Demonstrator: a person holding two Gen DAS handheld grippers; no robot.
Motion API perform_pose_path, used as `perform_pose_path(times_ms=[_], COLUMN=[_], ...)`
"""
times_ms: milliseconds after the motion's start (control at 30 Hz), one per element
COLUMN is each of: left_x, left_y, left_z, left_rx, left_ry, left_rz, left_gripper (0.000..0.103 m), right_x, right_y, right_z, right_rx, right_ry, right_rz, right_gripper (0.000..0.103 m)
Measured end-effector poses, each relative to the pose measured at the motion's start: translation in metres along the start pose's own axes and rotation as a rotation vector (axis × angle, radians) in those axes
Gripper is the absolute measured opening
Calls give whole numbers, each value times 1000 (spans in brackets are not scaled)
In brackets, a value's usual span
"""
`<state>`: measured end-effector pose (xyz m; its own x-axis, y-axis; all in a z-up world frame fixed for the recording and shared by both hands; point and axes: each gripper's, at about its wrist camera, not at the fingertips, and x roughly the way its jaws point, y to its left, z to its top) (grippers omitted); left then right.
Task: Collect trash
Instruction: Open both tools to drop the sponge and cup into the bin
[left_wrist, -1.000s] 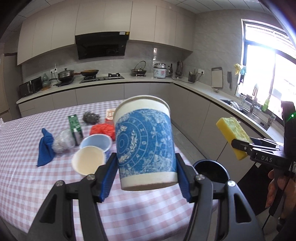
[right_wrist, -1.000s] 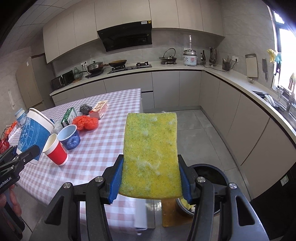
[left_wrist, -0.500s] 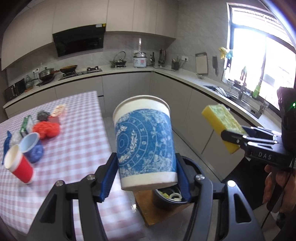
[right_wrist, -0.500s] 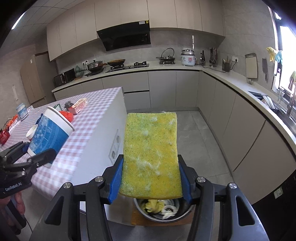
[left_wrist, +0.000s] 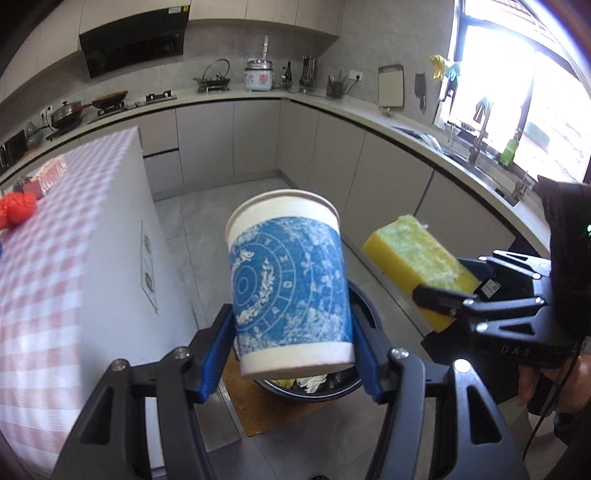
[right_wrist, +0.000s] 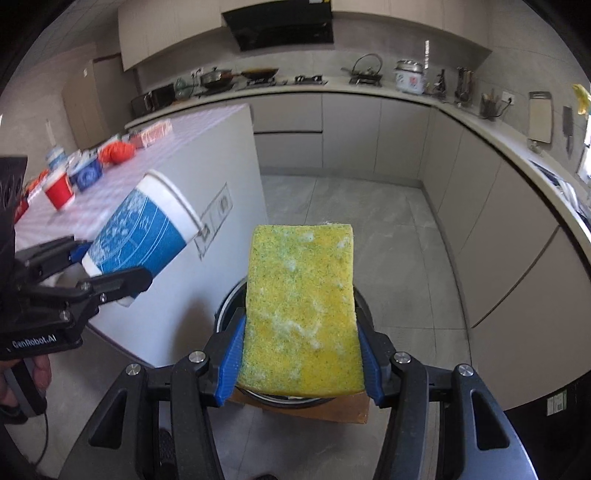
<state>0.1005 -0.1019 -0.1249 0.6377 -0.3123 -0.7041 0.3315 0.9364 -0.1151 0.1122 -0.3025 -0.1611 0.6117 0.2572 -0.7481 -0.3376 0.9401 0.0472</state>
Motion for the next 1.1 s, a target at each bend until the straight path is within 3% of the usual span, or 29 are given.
perform_pose_path(times_ms=[267, 367, 400, 433, 467, 500, 700, 1100], left_x=[42, 53, 55, 53, 48, 43, 27, 1], left_y=[-3, -3, 1, 3, 6, 9, 4, 1], left_z=[-7, -6, -6, -4, -3, -1, 4, 12], left_rx=[-44, -62, -89, -106, -121, -134, -116, -98], left_ry=[66, 88, 85, 64, 44, 35, -7, -47], left_rz=[-27, -40, -10, 13, 35, 60, 158, 202], left_gripper=[62, 66, 79, 85, 94, 100, 103, 103], right_x=[64, 87, 96, 105, 109, 112, 100, 63], right_y=[-12, -16, -20, -26, -31, -40, -61, -39], right_z=[-20, -20, -21, -22, -22, -23, -9, 21], right_rx=[-80, -103, -110, -116, -110, -91, -9, 23], right_ry=[91, 113, 116, 121, 125, 126, 93, 25], right_rz=[84, 124, 122, 78, 53, 60, -5, -9], right_gripper=[57, 60, 64, 87, 101, 101, 103, 103])
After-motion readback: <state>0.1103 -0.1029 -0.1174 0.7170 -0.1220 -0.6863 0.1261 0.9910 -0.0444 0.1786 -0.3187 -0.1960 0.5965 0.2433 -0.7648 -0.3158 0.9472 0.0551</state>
